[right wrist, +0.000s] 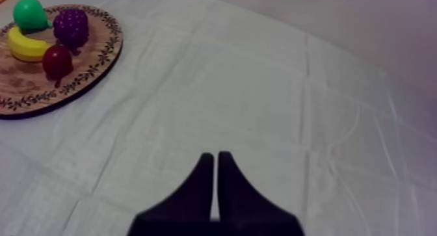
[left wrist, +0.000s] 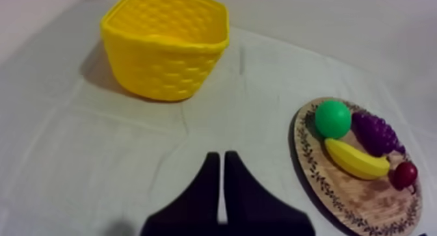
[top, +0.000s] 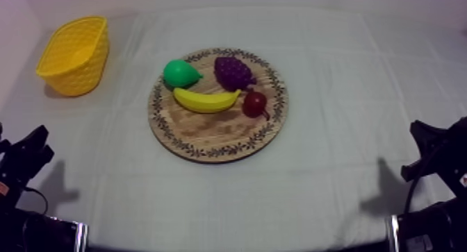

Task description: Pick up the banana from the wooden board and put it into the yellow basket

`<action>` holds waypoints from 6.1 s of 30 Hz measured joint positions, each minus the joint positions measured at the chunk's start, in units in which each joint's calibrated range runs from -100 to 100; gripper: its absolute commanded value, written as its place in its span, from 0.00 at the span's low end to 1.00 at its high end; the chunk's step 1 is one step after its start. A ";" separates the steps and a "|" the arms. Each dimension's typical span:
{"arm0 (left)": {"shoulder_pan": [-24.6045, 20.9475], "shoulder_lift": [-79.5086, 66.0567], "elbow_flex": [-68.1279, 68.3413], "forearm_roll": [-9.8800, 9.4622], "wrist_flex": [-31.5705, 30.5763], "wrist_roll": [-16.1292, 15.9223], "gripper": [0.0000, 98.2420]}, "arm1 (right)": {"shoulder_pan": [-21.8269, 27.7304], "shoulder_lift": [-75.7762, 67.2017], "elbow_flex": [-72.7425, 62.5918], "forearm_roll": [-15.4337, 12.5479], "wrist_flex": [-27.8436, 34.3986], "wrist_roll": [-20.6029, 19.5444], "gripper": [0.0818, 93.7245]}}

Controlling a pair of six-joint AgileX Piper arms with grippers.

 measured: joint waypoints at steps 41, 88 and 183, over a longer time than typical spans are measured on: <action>3.90 79.02 -60.29 2.80 33.83 3.49 0.00 | 0.00 0.00 0.00 0.00 0.00 0.00 0.00; 28.63 107.06 -94.68 5.02 40.99 -6.23 0.01 | 0.00 0.00 0.00 0.00 0.02 0.00 0.00; 31.46 120.43 -108.34 -1.06 53.76 -24.31 0.33 | 0.00 0.00 0.00 0.00 0.02 0.00 0.00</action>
